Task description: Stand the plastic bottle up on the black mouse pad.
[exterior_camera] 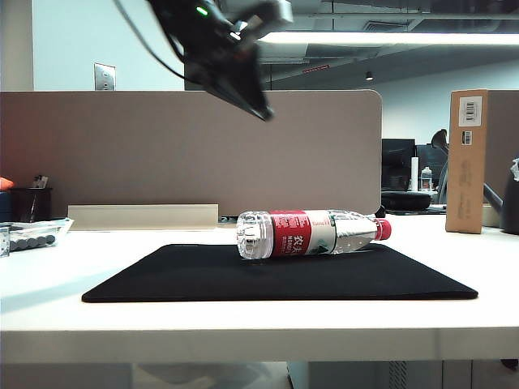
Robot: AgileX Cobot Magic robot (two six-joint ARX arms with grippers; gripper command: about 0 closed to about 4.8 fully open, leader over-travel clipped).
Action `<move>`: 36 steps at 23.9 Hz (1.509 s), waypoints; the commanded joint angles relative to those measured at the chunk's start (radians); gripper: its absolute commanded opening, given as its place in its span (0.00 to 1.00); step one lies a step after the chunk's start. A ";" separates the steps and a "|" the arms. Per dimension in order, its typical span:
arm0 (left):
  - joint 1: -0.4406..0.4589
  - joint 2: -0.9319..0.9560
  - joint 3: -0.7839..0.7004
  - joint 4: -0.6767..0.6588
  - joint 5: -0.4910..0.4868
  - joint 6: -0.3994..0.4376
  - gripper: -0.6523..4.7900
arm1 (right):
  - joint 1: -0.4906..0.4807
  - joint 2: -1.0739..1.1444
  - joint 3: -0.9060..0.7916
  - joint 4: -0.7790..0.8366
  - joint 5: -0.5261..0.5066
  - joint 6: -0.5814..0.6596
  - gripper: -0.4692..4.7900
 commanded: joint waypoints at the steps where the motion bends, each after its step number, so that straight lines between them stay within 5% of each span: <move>1: -0.053 0.074 0.074 -0.002 -0.170 0.130 0.17 | 0.000 -0.008 -0.004 0.016 0.001 -0.002 0.08; 5: -0.093 0.196 0.195 0.021 -0.333 0.251 0.17 | -0.001 -0.033 -0.004 0.015 0.001 -0.002 0.08; 12: -0.094 0.323 0.357 -0.069 -0.324 0.272 0.11 | -0.003 -0.063 -0.004 0.016 0.001 -0.002 0.08; 23: -0.089 0.335 0.357 -0.262 -0.318 0.270 0.12 | -0.003 -0.069 -0.004 0.016 0.001 -0.002 0.08; 28: -0.083 0.348 0.357 -0.270 -0.277 0.267 0.40 | -0.003 -0.069 -0.004 0.016 0.001 -0.002 0.08; 33: -0.083 0.387 0.357 -0.268 -0.280 0.266 0.49 | -0.003 -0.069 -0.004 0.016 0.001 -0.002 0.08; 36: -0.083 0.421 0.357 -0.268 -0.283 0.266 0.70 | -0.003 -0.069 -0.004 0.016 0.001 -0.002 0.08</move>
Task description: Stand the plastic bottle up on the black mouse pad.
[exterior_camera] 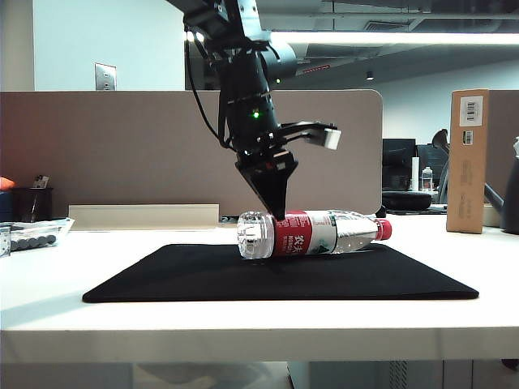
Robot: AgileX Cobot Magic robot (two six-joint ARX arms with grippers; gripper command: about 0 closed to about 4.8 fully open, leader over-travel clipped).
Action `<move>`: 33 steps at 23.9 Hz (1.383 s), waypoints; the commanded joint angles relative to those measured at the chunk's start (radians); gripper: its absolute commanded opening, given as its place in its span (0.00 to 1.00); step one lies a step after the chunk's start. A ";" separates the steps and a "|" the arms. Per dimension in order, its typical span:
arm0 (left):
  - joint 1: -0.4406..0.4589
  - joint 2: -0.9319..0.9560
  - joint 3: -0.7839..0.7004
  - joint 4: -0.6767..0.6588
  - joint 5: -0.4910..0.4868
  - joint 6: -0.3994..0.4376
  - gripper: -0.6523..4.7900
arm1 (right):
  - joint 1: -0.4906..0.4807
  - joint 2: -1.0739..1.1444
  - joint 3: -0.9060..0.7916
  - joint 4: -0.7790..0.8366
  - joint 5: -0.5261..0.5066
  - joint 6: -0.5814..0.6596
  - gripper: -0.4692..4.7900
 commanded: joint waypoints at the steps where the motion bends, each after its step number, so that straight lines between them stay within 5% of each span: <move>1: 0.000 0.026 0.007 -0.003 0.007 0.000 0.70 | -0.001 0.000 -0.004 0.016 0.001 -0.002 0.08; 8: 0.000 0.066 0.007 0.005 0.007 -0.024 0.69 | -0.001 0.000 -0.004 0.015 0.001 -0.002 0.08; 12: 0.000 0.079 0.007 -0.060 0.009 -0.045 0.54 | -0.001 0.000 -0.004 0.015 0.001 -0.002 0.08; 16: 0.000 0.079 0.007 -0.085 0.010 -0.050 0.53 | -0.001 0.000 -0.004 0.015 0.001 -0.002 0.08; 18: 0.000 0.079 0.007 -0.096 0.010 -0.076 0.60 | -0.001 0.000 -0.004 0.015 0.001 -0.002 0.08; 20: -0.001 0.079 0.006 -0.107 0.008 -0.119 0.99 | -0.001 0.000 -0.004 0.015 0.001 -0.002 0.08; 28: -0.008 0.079 0.006 -0.057 0.002 -0.102 1.00 | -0.001 -0.003 -0.004 0.015 0.001 -0.002 0.08; 33: -0.009 0.079 0.007 -0.051 0.003 -0.172 1.00 | -0.001 -0.004 -0.004 0.015 0.001 -0.002 0.08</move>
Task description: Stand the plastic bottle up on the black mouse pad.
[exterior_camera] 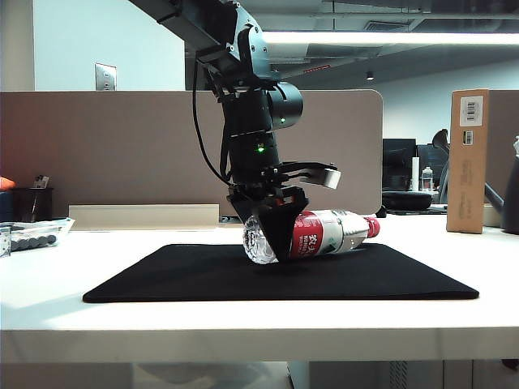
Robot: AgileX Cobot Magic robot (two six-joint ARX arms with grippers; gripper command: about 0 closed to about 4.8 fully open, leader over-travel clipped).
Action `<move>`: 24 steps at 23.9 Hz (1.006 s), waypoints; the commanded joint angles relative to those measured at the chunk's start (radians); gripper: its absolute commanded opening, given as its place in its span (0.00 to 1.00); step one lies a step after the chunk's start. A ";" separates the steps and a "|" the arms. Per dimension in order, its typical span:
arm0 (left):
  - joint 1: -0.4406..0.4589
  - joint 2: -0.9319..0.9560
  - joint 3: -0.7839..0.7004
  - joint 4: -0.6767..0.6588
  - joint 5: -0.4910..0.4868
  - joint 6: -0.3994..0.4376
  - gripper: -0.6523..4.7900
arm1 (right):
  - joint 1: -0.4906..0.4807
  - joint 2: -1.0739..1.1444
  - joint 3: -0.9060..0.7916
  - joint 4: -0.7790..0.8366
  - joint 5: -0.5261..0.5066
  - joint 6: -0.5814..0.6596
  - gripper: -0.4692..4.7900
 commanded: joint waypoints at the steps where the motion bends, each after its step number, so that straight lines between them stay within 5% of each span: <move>1: -0.003 -0.005 0.003 0.008 0.001 -0.057 0.99 | -0.001 -0.002 -0.004 0.015 0.002 -0.002 0.08; 3: -0.003 -0.005 0.003 0.009 0.005 -0.098 0.91 | -0.001 -0.002 -0.004 0.015 0.002 -0.002 0.08; 9: -0.003 -0.005 0.004 0.057 0.055 -0.251 0.91 | -0.001 -0.002 -0.004 0.015 0.002 -0.002 0.08; 12: -0.009 -0.005 0.006 0.107 0.098 -0.257 0.90 | -0.001 -0.002 -0.004 0.015 0.002 -0.002 0.08; 16: -0.016 -0.004 0.009 0.064 0.098 -0.256 0.81 | -0.001 -0.002 -0.004 0.015 0.002 -0.002 0.08; 24: -0.016 -0.004 0.009 -0.034 0.088 -0.256 0.80 | -0.001 -0.002 -0.004 0.015 0.002 -0.002 0.08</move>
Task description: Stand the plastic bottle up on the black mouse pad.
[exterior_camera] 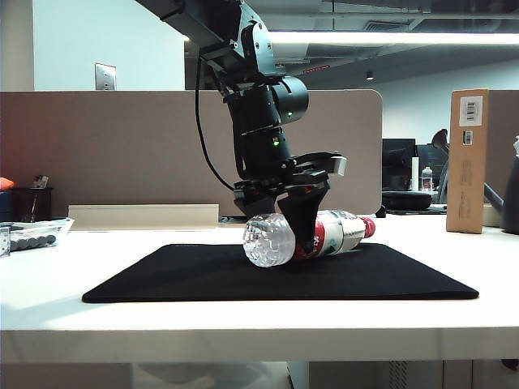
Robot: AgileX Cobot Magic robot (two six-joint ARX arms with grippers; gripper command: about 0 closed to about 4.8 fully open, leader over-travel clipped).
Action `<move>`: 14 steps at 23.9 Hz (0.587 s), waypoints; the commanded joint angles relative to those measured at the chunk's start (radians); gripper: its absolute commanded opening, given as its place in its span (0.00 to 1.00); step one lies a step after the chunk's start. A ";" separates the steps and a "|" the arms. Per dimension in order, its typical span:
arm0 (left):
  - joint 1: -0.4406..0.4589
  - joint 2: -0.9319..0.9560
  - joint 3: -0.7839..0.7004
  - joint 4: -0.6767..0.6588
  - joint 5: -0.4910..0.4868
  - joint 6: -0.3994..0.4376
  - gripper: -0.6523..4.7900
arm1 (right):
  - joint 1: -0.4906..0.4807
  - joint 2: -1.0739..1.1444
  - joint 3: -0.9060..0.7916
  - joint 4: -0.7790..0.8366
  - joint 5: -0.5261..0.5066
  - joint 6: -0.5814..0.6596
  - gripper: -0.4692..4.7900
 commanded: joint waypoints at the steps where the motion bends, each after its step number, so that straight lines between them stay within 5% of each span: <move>1: -0.003 -0.004 0.002 -0.087 -0.011 -0.003 0.80 | -0.001 -0.002 -0.004 0.016 0.001 -0.002 0.08; 11: -0.003 -0.004 0.002 -0.213 -0.085 -0.003 0.78 | -0.001 -0.028 -0.004 0.016 0.001 -0.002 0.08; 13: -0.003 -0.004 0.002 -0.203 -0.085 -0.003 0.60 | -0.001 -0.036 -0.004 0.015 0.001 -0.002 0.08; 14: -0.003 -0.004 0.002 -0.187 -0.085 -0.003 0.37 | -0.001 -0.038 -0.004 0.016 0.001 -0.002 0.08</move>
